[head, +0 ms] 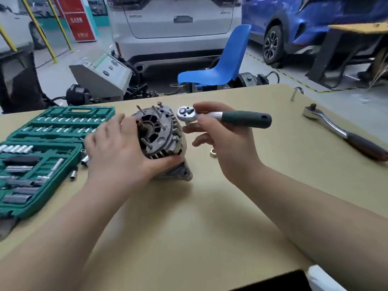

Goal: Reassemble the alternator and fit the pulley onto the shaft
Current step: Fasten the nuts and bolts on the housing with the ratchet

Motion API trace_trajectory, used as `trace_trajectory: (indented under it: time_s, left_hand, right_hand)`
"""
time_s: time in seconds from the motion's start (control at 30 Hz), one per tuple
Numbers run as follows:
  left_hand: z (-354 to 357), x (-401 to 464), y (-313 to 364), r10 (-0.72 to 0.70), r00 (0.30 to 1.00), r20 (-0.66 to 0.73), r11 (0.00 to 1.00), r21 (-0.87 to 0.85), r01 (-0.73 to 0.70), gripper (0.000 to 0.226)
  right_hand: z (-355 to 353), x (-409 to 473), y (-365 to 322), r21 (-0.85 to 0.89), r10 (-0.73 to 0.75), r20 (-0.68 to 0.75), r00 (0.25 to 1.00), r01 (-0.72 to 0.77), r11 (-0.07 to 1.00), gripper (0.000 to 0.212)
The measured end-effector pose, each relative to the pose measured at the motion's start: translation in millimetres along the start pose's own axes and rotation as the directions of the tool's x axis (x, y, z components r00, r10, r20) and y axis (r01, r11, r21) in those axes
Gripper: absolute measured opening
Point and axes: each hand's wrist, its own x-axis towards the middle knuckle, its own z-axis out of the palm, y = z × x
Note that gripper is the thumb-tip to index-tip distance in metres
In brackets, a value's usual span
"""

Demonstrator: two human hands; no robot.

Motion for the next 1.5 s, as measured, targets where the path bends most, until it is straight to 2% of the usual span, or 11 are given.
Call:
trace_trajectory:
  time_s: [0.07, 0.13, 0.23, 0.3, 0.43, 0.53, 0.63, 0.77, 0.93, 1.1, 1.5]
  left_hand:
    - [-4, 2, -4, -0.008, 1.0, 0.02, 0.999, -0.039, 0.009, 0.141]
    - [-9, 2, -7, 0.008, 1.0, 0.001, 0.987, -0.162, -0.008, 0.137]
    - [-21, 6, -9, 0.06, 0.99, -0.126, 0.904, -0.413, -0.107, 0.101]
    - [-33, 18, -4, 0.132, 0.969, -0.209, 0.851, -0.477, -0.219, 0.07]
    - [-62, 46, 6, 0.43, 0.88, -0.2, 0.697, -0.546, -0.465, 0.027]
    - [-62, 56, 10, 0.595, 0.799, -0.089, 0.605, -0.605, -0.517, 0.028]
    - [-49, 58, 9, 0.672, 0.74, 0.03, 0.594, -0.619, -0.514, 0.04]
    - [-36, 58, 0, 0.721, 0.692, 0.019, 0.572, -0.581, -0.579, 0.053]
    - [-17, 45, 5, 0.672, 0.735, -0.088, 0.587, -0.542, -0.601, 0.043]
    - [-10, 39, 8, 0.668, 0.718, -0.196, 0.561, -0.502, -0.659, 0.027]
    - [-10, 34, 9, 0.655, 0.737, -0.167, 0.594, -0.489, -0.639, 0.026]
  right_hand:
    - [-8, -7, -4, 0.038, 0.015, 0.004, 1.0, -0.015, 0.999, 0.013]
    - [-12, -10, -6, 0.121, 0.058, 0.029, 0.998, -0.061, 0.991, 0.011]
    - [-11, -10, -6, 0.242, 0.12, 0.089, 0.989, -0.138, 0.96, 0.013]
    - [-9, -10, -5, 0.295, 0.123, 0.133, 0.984, -0.157, 0.942, 0.017]
    - [-6, -11, -3, 0.298, 0.095, 0.166, 0.982, -0.141, 0.944, 0.017]
    - [-4, -14, 0, 0.252, 0.09, 0.152, 0.984, -0.127, 0.959, 0.014]
    - [-7, -14, 0, 0.209, 0.121, 0.083, 0.989, -0.136, 0.969, 0.014]
    - [-12, -12, 0, 0.188, 0.121, 0.094, 0.988, -0.137, 0.973, 0.014]
    - [-10, -13, -1, 0.206, 0.101, 0.135, 0.986, -0.128, 0.97, 0.013]
    - [-9, -14, -2, 0.225, 0.081, 0.177, 0.981, -0.121, 0.967, 0.01]
    - [-8, -17, 3, 0.155, 0.081, 0.175, 0.981, -0.108, 0.982, 0.013]
